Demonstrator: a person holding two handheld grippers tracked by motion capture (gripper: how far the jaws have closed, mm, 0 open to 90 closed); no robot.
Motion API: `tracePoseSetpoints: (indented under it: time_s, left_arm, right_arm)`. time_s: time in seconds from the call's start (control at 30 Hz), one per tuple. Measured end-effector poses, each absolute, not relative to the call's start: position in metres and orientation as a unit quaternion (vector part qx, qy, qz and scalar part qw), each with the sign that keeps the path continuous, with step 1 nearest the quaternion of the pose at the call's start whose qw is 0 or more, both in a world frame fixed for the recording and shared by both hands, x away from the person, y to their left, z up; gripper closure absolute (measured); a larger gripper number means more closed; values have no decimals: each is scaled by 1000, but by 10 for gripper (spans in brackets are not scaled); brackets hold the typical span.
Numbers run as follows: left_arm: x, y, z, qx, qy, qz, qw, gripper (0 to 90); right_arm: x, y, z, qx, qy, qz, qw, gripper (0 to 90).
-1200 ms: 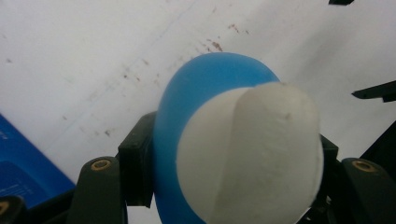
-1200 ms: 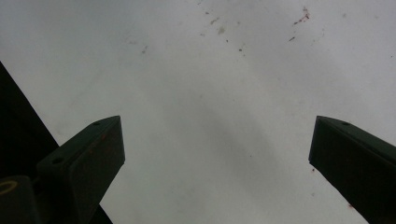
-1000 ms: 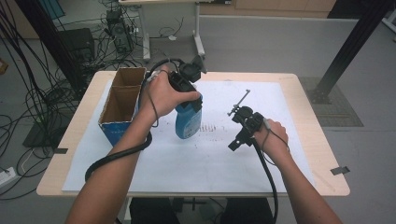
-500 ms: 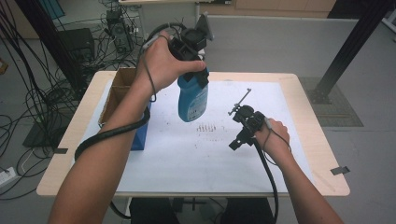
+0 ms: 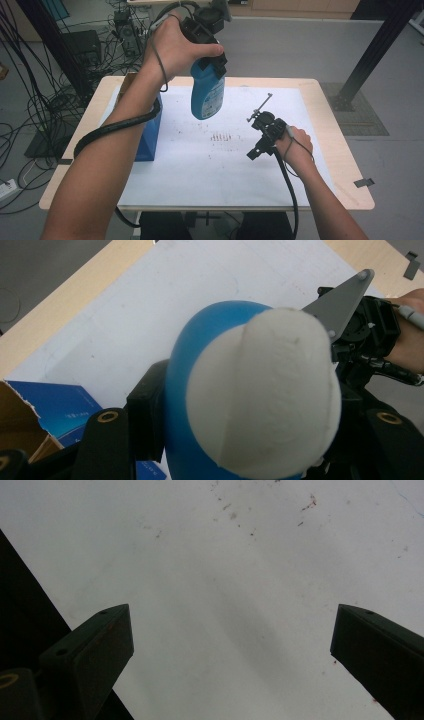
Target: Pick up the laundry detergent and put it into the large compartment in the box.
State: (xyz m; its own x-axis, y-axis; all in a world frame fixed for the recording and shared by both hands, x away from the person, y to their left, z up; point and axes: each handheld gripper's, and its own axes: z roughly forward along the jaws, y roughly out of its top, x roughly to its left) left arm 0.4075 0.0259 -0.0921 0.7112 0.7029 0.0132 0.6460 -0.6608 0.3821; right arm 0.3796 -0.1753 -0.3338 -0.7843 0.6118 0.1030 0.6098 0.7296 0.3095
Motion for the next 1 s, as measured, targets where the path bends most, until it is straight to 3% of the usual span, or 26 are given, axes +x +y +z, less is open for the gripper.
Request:
tracePoseSetpoints:
  time_s: [0.4, 1.0]
  left_arm:
    - [411, 45, -78, 895, 397, 83, 187, 375]
    - [415, 113, -61, 838, 501, 120, 180, 375]
  right_arm:
    - [380, -171, -333, 323, 933, 162, 3, 34]
    - [379, -161, -326, 310, 936, 165, 3, 33]
